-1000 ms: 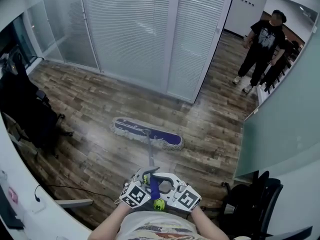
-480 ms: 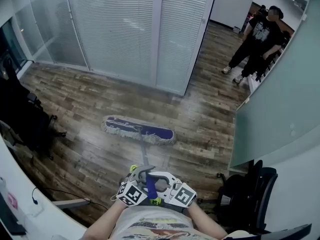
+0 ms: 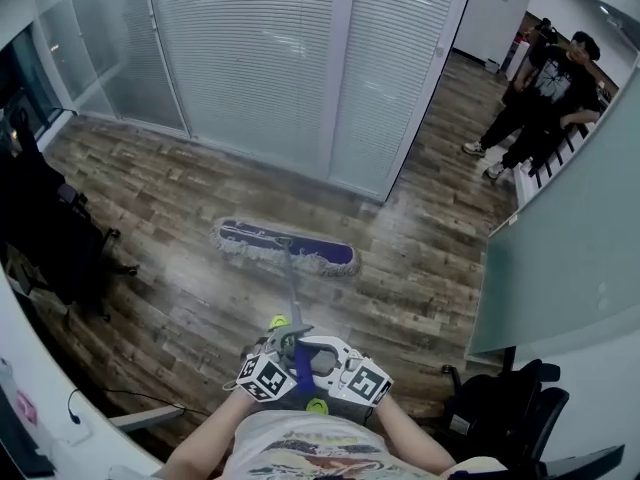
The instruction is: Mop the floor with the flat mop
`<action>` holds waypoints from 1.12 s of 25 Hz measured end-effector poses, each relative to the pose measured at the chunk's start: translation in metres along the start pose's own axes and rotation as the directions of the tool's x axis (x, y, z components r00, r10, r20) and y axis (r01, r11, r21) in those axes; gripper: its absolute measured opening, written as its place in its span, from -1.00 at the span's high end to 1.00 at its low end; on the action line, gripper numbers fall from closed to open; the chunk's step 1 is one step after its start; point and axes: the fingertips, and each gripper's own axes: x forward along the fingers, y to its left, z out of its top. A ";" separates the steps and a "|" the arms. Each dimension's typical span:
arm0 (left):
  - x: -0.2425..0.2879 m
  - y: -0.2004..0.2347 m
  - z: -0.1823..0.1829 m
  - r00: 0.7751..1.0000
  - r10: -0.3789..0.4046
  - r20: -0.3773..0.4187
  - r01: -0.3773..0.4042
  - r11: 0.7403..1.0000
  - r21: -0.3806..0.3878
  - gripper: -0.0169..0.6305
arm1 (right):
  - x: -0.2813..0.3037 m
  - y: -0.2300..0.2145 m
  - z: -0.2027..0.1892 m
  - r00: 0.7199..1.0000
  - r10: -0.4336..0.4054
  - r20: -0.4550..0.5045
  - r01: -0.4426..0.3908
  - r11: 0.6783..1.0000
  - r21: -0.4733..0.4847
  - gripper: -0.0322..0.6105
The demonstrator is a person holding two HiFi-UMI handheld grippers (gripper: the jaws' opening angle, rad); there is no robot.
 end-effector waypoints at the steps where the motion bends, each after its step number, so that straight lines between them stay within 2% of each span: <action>1: 0.005 0.022 -0.003 1.000 0.001 0.003 -0.001 1.000 -0.006 0.50 | 0.011 -0.020 0.002 1.000 0.000 -0.002 0.000 1.000 0.007 0.24; 6: 0.027 0.140 -0.023 1.000 0.010 0.016 -0.010 1.000 -0.026 0.49 | 0.071 -0.126 0.012 0.999 -0.001 -0.034 0.002 1.000 0.020 0.23; 10: 0.045 0.246 -0.031 0.999 0.003 0.043 -0.002 1.000 -0.028 0.49 | 0.120 -0.222 0.026 0.999 -0.021 -0.042 0.021 1.000 -0.008 0.22; 13: 0.055 0.325 -0.036 0.998 -0.012 0.067 0.014 0.999 -0.029 0.49 | 0.160 -0.292 0.041 0.998 -0.051 -0.048 0.051 0.999 0.017 0.21; 15: 0.056 0.360 -0.048 0.998 -0.014 0.055 0.016 0.999 -0.049 0.49 | 0.185 -0.321 0.044 0.997 -0.045 -0.060 0.048 0.997 0.052 0.21; 17: 0.066 0.386 -0.058 0.999 -0.019 0.029 0.020 0.999 -0.046 0.48 | 0.195 -0.347 0.042 0.996 -0.045 -0.077 0.050 0.997 0.063 0.20; 21: 0.096 0.421 -0.049 0.999 -0.046 0.020 0.046 0.999 -0.015 0.48 | 0.189 -0.394 0.047 0.992 -0.103 -0.077 0.111 0.988 0.106 0.20; 28: 0.091 0.413 -0.049 0.999 -0.036 -0.012 0.036 0.999 -0.019 0.48 | 0.184 -0.384 0.048 0.992 -0.098 -0.084 0.108 0.986 0.123 0.20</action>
